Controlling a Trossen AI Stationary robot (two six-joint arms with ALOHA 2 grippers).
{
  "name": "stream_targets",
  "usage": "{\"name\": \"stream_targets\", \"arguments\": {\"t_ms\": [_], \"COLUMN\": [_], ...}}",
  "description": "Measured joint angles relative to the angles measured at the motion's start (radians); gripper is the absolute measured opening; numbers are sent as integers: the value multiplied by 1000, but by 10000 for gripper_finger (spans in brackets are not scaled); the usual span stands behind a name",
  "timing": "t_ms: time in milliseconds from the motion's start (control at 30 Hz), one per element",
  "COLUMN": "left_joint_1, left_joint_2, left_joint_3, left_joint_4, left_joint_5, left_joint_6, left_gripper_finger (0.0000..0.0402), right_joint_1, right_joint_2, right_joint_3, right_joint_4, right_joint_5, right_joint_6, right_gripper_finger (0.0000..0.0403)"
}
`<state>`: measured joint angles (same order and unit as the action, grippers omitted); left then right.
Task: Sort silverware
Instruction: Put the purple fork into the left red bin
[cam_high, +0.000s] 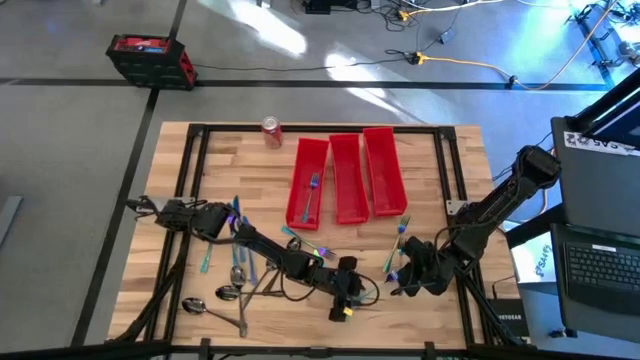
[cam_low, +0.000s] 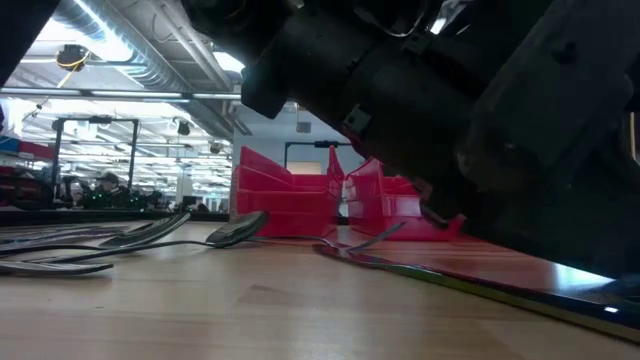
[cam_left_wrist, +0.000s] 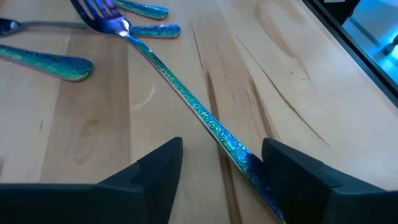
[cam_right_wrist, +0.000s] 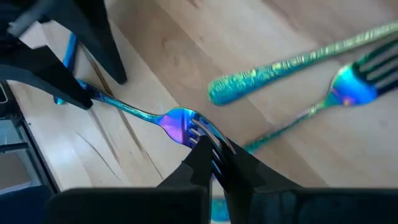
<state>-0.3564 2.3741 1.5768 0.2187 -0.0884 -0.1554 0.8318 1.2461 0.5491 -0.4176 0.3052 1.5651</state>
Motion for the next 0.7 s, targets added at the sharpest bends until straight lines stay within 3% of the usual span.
{"name": "stream_targets", "arguments": {"t_ms": [367, 700], "left_joint_1": [9, 9], "left_joint_2": [0, -1], "left_joint_3": [0, 0], "left_joint_4": [0, 0], "left_joint_5": [30, 26], "left_joint_6": [-19, -17], "left_gripper_finger": [187, 186], "right_joint_1": [-1, -1], "right_joint_2": [1, -2], "right_joint_3": [28, 28], "right_joint_4": [-15, 0], "right_joint_5": [52, 27], "right_joint_6": [-53, -54], "right_gripper_finger": [1, 0]}}
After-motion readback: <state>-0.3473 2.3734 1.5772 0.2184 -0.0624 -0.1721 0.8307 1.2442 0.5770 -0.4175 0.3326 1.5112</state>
